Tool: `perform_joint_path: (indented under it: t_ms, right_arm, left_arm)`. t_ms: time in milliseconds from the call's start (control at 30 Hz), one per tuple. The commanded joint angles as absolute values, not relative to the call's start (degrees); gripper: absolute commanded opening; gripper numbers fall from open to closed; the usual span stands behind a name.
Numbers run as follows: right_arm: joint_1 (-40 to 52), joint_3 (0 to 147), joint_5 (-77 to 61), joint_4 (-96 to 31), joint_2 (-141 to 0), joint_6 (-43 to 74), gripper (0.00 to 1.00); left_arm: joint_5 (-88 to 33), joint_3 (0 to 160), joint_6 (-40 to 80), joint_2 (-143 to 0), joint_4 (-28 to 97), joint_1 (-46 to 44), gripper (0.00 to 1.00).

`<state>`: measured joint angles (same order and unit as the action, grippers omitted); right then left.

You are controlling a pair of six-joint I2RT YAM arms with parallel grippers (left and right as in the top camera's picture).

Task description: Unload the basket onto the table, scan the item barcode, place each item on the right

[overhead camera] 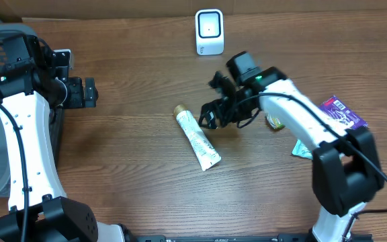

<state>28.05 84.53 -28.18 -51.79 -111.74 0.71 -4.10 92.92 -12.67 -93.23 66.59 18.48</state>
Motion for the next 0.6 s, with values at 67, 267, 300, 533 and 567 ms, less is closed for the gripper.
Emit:
perform_joint_path:
  t_ms: [67, 267, 300, 533, 567]
  right_arm:
    - [32.2, 84.2, -27.5, -50.5, -115.9, -4.7, 1.0]
    - [33.2, 84.2, -28.6, -50.1, -119.9, -4.6, 1.0]
    - [32.9, 84.2, -28.8, -50.0, -120.0, -4.5, 1.0]
    - [33.5, 84.2, -31.4, -43.8, -122.5, 2.4, 0.97]
    - [33.7, 84.3, -31.4, -43.4, -123.3, 3.2, 0.96]
  left_arm:
    - [-4.3, 92.6, -14.2, -92.6, 66.6, 18.6, 1.0]
    - [-4.3, 92.6, -14.2, -92.6, 66.6, 18.7, 1.0]
    - [-4.3, 92.6, -14.2, -92.6, 66.6, 18.7, 1.0]
    - [-4.3, 92.6, -14.2, -92.6, 66.6, 18.6, 0.99]
    - [-4.3, 92.6, -14.2, -92.6, 66.6, 18.6, 1.0]
